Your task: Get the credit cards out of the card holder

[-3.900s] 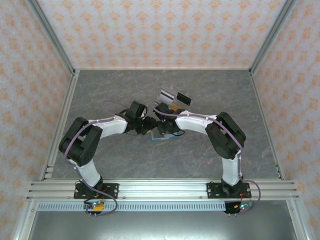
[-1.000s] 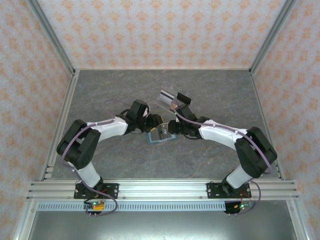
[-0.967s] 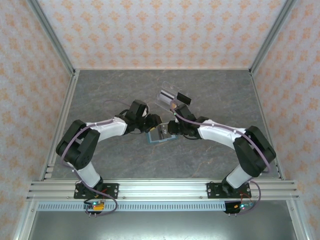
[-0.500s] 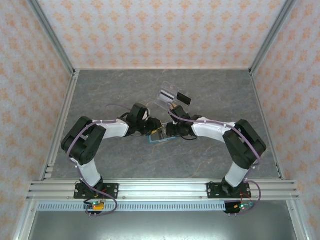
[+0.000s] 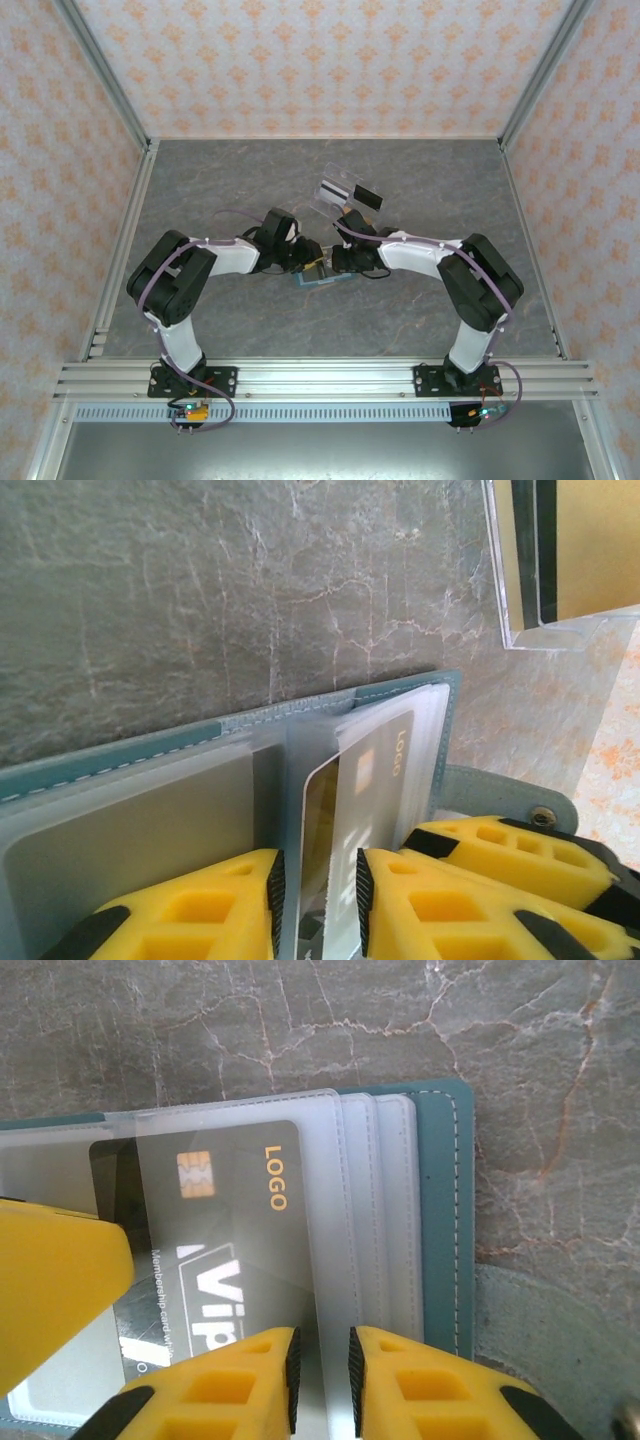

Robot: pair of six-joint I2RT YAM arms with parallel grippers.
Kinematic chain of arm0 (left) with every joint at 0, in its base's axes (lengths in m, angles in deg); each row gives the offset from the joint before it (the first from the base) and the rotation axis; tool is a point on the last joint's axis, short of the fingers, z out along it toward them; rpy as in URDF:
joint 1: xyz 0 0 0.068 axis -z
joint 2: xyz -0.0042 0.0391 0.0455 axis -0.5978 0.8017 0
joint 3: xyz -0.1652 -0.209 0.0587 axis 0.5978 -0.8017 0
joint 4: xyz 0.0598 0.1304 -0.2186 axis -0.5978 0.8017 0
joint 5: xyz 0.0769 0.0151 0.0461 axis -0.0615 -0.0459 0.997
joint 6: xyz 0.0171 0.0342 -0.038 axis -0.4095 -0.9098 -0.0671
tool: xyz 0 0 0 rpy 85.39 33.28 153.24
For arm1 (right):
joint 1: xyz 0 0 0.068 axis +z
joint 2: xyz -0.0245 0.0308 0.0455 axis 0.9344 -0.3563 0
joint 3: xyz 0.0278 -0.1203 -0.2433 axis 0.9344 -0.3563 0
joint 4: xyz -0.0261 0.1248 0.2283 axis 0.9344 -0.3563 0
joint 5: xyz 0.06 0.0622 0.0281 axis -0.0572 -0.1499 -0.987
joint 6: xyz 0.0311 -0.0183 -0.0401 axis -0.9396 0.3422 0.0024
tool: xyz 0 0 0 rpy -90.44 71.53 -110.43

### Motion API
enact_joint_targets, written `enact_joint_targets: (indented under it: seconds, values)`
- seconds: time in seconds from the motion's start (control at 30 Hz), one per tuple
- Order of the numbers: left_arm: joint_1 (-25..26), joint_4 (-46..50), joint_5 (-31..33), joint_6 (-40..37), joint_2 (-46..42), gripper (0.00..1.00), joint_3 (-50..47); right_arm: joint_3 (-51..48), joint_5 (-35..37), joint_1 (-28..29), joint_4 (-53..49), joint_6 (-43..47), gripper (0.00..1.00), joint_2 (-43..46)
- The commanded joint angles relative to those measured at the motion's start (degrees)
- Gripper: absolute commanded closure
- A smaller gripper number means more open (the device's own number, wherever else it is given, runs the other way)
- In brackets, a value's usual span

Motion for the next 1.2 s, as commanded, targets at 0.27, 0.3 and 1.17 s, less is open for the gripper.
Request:
enact_joint_targets:
  seconds: [0.27, 0.3, 1.17]
  values:
    - [-0.16, 0.92, -2.62, -4.33, -0.83, 0.81, 0.88, 2.16, 1.91, 0.11, -3.98, 0.45, 0.79, -2.69]
    - [-0.21, 1.14, -2.62, -4.55, -1.08, 0.81, 0.91, 2.27, 2.09, 0.07, -4.11, 0.49, 0.79, -2.85]
    - [-3.02, 16.36, 1.99, -11.35, -10.75, 0.92, -0.26, 1.98, 7.41, 0.07, -4.53, 2.19, 0.81, -3.05]
